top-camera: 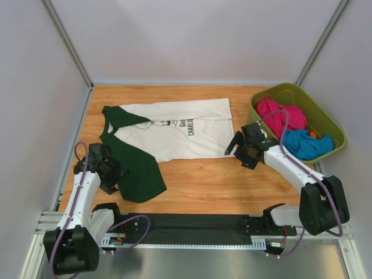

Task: Fold and stack the t-shirts
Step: Fold the tshirt

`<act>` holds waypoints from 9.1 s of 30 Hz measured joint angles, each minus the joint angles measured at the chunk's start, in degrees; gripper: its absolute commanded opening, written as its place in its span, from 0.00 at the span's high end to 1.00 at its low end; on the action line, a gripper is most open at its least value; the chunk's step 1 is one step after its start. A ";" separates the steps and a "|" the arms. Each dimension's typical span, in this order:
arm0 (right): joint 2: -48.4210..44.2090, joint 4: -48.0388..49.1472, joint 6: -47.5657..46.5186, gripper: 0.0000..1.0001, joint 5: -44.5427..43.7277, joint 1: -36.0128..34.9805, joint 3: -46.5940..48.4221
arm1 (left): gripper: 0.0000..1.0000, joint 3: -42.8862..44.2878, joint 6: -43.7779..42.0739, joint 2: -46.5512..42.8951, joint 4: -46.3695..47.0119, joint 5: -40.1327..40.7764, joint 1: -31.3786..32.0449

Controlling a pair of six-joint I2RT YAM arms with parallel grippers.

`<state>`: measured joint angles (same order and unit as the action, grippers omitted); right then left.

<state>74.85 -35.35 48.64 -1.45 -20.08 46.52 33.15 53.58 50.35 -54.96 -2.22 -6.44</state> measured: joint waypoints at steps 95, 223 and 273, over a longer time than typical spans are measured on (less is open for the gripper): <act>19.76 -0.04 1.46 1.00 -8.57 1.53 14.38 | 1.00 25.64 -17.22 36.28 24.48 4.17 -11.67; 38.21 -2.64 -4.52 1.00 -16.28 3.37 41.86 | 1.00 65.48 -24.90 51.74 16.33 18.53 5.73; 53.51 -5.20 -8.92 0.99 -17.33 4.63 63.19 | 1.00 67.60 -25.62 62.55 20.04 31.74 7.50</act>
<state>128.35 -40.56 39.72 -18.79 -15.44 109.71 100.75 27.97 112.90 -34.92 29.52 1.06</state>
